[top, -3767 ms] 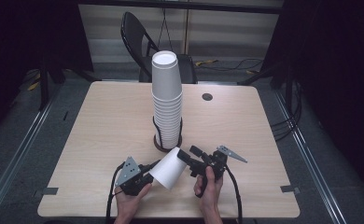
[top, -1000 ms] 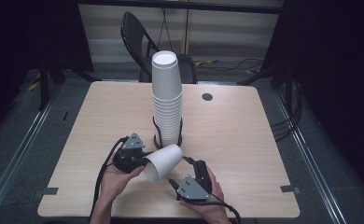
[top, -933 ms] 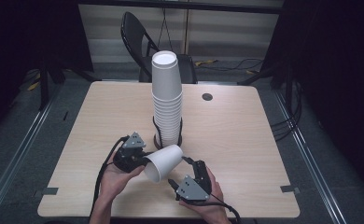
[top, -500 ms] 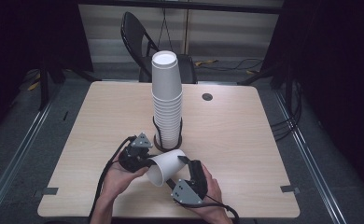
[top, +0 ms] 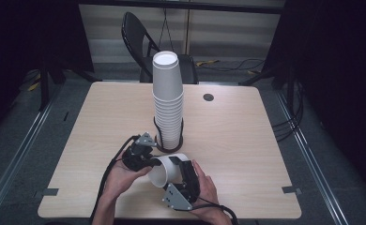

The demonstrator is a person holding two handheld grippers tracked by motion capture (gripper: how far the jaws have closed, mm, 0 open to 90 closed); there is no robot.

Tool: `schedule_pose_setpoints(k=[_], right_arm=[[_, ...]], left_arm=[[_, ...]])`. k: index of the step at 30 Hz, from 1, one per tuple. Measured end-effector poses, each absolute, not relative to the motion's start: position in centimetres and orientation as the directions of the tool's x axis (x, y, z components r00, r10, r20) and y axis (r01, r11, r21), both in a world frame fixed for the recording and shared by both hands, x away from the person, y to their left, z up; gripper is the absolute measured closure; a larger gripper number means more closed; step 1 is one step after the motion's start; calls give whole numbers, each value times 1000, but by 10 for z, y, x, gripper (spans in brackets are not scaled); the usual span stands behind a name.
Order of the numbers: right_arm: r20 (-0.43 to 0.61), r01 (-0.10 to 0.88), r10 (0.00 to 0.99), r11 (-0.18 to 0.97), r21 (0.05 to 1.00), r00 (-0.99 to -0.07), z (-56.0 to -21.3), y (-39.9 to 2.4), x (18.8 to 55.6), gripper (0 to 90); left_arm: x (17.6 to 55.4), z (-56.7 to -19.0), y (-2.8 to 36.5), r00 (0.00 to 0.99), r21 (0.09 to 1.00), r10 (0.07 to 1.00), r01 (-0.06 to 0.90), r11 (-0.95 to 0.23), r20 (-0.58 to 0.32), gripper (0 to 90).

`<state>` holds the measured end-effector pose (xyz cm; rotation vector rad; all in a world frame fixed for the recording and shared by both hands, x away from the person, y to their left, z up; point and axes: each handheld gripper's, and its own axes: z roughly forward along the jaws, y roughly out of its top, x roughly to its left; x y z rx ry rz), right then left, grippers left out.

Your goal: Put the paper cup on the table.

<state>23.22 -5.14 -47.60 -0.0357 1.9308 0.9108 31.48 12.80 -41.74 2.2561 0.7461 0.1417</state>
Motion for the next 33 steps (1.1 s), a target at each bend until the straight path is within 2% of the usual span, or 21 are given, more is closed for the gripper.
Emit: schedule_pose_setpoints(k=[23,33], right_arm=[[-775,-414,311,704,577,-550,-471,-42,236,74],[-730,-386,348,673,631,-588,-466,-46,237,103]], left_arm=[[318,-419,118,837,676,526,477,-561,-153,860],[315,-419,124,827,729,536,473,-495,-172,840]])
